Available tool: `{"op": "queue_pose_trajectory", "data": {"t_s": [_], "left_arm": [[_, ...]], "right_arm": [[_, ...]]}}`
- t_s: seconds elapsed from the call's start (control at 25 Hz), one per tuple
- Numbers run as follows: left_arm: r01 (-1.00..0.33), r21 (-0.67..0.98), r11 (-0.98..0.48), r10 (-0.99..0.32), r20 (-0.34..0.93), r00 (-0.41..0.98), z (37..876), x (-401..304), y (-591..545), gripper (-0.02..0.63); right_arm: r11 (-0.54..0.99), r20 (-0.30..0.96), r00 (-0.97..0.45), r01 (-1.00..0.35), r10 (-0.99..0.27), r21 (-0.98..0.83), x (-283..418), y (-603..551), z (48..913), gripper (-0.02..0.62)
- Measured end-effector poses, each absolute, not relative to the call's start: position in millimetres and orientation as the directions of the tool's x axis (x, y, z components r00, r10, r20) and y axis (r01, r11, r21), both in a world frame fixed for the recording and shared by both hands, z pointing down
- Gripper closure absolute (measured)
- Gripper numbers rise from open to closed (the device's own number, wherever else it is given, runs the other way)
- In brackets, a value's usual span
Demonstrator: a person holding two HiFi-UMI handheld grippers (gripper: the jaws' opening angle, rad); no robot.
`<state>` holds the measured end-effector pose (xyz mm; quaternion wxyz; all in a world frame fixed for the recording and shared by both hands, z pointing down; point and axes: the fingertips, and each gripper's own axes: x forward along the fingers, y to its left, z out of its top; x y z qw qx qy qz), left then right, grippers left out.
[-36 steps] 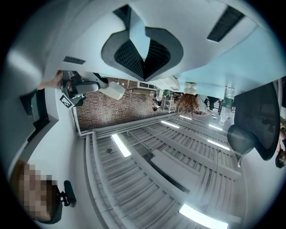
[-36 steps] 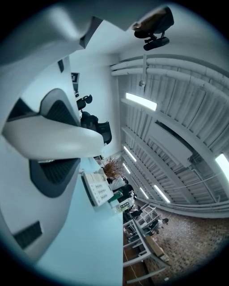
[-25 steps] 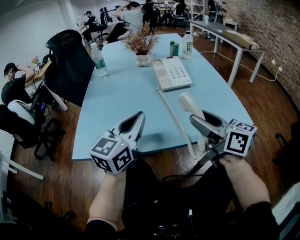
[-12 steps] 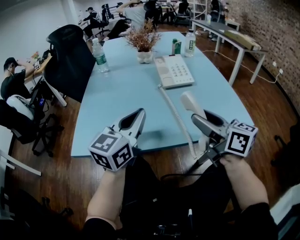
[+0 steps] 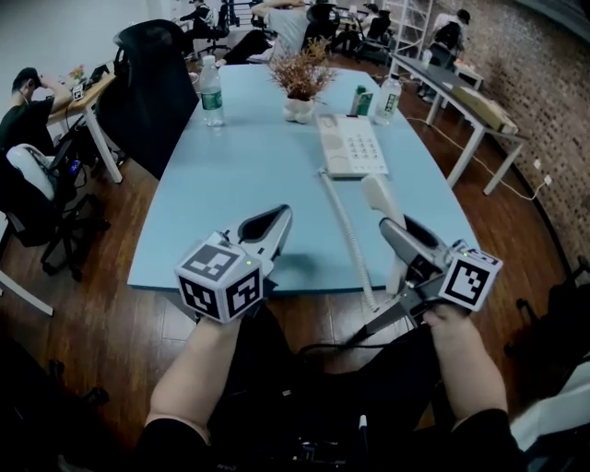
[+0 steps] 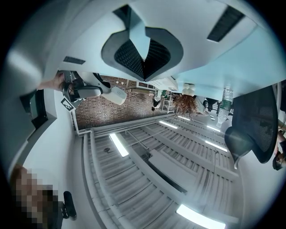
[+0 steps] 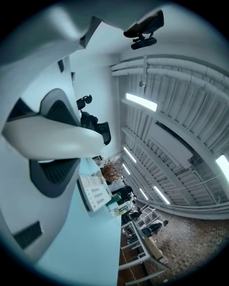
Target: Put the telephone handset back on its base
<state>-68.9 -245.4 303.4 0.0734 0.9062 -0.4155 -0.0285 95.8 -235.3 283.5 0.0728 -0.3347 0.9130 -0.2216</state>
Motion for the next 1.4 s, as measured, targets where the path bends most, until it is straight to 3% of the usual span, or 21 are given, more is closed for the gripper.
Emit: {"op": "queue_pose_trajectory", "data": {"t_s": [0.24,0.6,0.92,1.4], "left_arm": [[-0.75,0.165,-0.64,-0.76,0.006,0.65,304,-69,-249,0.609],[-0.749,0.186,-0.636,-0.762,0.007,0.648,306,-74,-251,0.609],[-0.751,0.205,-0.628,-0.767,0.002,0.642,308,-80,-254,0.609],[-0.758,0.197,-0.622,-0.775,-0.015,0.632,301,-88,-252,0.609]], "right_arm": [[0.706,0.106,-0.783,-0.604,-0.613,-0.369,69,-290,271,0.36],[0.476,0.386,-0.553,-0.833,-0.738,-0.283,61,-452,320,0.36],[0.346,0.416,-0.401,-0.916,-0.816,-0.205,42,-538,314,0.36],[0.277,0.443,-0.318,-0.948,-0.838,-0.156,26,-571,332,0.359]]}}
